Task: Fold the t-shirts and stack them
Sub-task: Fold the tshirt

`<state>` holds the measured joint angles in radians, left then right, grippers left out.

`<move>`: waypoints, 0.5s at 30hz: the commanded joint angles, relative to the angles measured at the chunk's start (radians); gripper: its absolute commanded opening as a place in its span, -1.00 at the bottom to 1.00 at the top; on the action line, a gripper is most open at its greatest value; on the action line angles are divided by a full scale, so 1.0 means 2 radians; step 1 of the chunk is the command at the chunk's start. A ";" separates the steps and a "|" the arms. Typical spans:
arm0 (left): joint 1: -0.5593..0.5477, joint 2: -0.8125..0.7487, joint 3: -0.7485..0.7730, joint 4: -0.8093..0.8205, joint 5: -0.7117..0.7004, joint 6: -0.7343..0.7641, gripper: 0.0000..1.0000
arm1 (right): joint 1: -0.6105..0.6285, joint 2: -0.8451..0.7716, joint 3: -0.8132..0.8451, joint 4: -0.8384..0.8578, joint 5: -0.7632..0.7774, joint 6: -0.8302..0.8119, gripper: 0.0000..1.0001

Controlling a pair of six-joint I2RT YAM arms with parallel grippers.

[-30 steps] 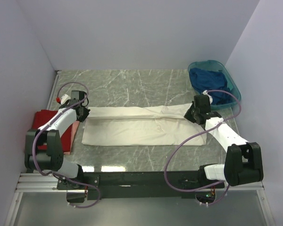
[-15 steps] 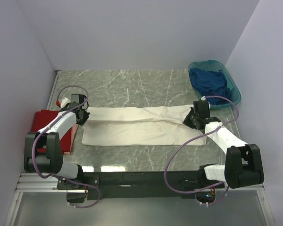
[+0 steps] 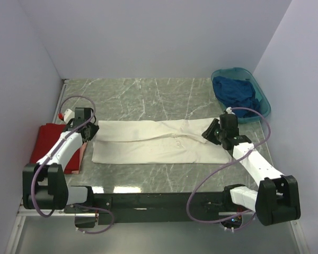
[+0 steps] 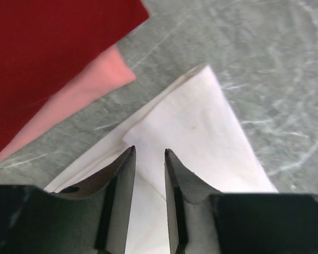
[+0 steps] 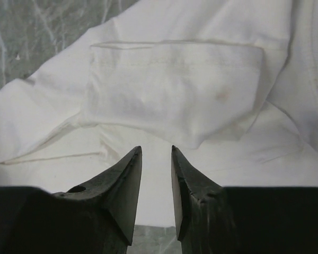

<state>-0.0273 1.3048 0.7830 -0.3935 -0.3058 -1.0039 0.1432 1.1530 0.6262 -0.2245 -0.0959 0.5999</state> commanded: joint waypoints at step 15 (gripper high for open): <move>-0.143 0.146 0.112 0.034 0.045 0.003 -0.53 | 0.130 0.213 0.231 -0.033 0.134 -0.034 -0.27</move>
<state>-0.2932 1.5654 0.9627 -0.3481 -0.2371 -1.0000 0.4000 1.5276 1.0237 -0.2489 0.0490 0.5598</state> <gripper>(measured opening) 0.242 0.365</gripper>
